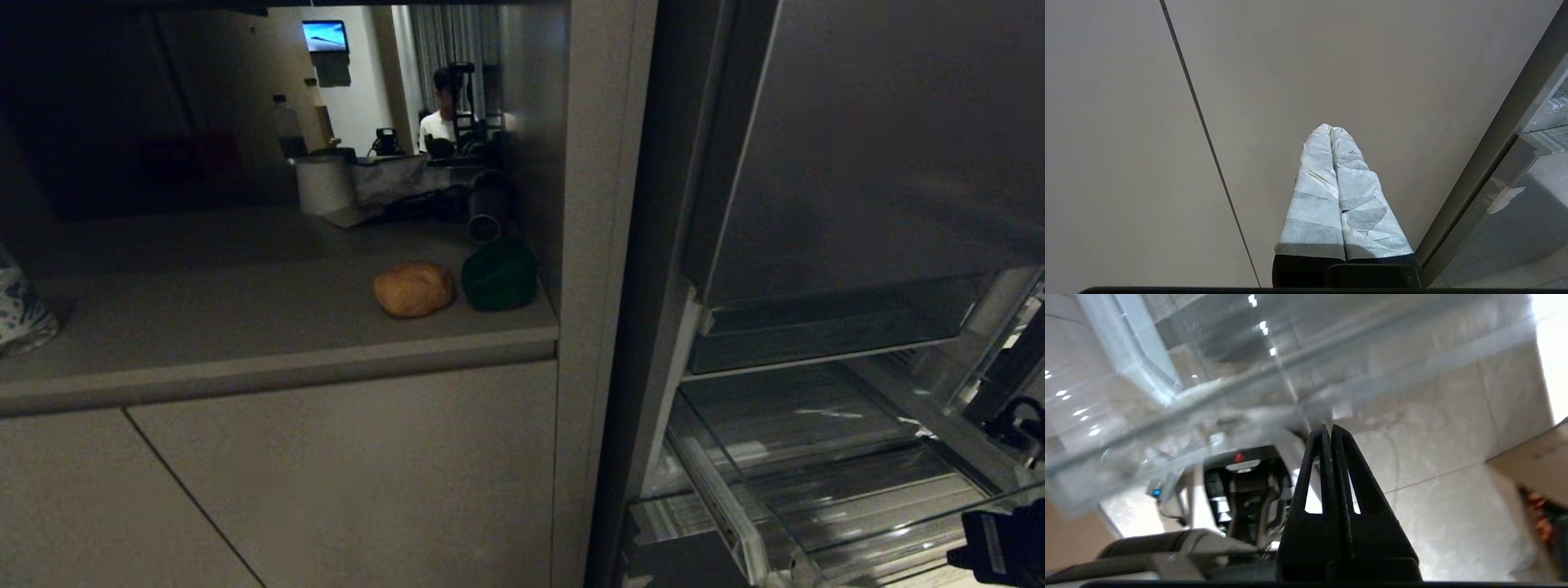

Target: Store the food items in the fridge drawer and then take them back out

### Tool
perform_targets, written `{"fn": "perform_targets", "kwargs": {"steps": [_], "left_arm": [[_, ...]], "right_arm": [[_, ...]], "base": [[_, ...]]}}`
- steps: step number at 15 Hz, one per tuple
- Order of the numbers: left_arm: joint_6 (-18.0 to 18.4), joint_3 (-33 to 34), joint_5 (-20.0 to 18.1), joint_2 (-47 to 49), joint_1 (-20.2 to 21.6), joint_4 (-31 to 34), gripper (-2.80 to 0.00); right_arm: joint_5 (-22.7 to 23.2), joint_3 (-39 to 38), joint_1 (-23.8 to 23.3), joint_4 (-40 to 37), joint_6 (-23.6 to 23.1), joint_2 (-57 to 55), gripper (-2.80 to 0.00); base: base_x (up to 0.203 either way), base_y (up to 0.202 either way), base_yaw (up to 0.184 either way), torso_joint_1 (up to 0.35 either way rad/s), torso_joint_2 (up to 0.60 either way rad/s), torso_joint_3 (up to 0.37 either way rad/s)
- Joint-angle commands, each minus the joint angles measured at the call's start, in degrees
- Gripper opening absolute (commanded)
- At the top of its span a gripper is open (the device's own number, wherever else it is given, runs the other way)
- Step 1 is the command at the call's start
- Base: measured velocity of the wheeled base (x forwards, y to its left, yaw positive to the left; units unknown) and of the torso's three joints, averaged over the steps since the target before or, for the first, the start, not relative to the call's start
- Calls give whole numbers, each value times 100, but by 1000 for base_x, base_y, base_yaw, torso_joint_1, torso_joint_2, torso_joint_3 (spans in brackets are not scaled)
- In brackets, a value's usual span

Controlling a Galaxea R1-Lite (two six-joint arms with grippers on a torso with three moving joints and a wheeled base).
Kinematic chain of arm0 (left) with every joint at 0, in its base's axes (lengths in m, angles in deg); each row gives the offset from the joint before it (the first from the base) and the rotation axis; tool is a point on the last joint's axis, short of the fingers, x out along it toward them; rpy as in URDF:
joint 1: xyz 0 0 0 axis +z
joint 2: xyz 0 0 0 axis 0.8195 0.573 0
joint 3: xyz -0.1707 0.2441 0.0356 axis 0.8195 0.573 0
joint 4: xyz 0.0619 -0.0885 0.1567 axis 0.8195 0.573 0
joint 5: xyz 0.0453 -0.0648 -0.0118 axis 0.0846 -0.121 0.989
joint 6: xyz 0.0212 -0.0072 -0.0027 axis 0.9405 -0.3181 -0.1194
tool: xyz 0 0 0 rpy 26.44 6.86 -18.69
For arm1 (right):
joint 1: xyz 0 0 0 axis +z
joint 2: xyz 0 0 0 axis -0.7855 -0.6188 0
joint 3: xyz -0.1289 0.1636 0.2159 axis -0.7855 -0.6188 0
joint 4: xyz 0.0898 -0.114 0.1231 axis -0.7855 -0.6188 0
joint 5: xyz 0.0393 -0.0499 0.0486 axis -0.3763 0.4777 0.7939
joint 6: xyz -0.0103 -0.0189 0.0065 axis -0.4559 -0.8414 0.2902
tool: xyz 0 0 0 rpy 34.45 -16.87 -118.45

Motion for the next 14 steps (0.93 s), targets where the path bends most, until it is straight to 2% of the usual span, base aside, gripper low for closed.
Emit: {"fn": "perform_targets", "kwargs": {"steps": [1, 5, 12, 14], "left_arm": [[-1, 1, 1, -2, 0, 2, -280], [-1, 1, 1, -2, 0, 2, -280], [-1, 1, 1, -2, 0, 2, -280], [-1, 1, 1, -2, 0, 2, -280]], "right_arm": [[8, 107, 0, 397, -148, -621, -280], [111, 371, 0, 792, -212, -1218, -280], [1077, 324, 0, 2513, -625, -1852, -280], [1218, 322, 0, 2916, -726, -2123, -280]], "base": [[0, 0, 0, 0, 0, 0], [0, 0, 0, 0, 0, 0], [0, 0, 0, 0, 0, 0], [0, 0, 0, 0, 0, 0]]}}
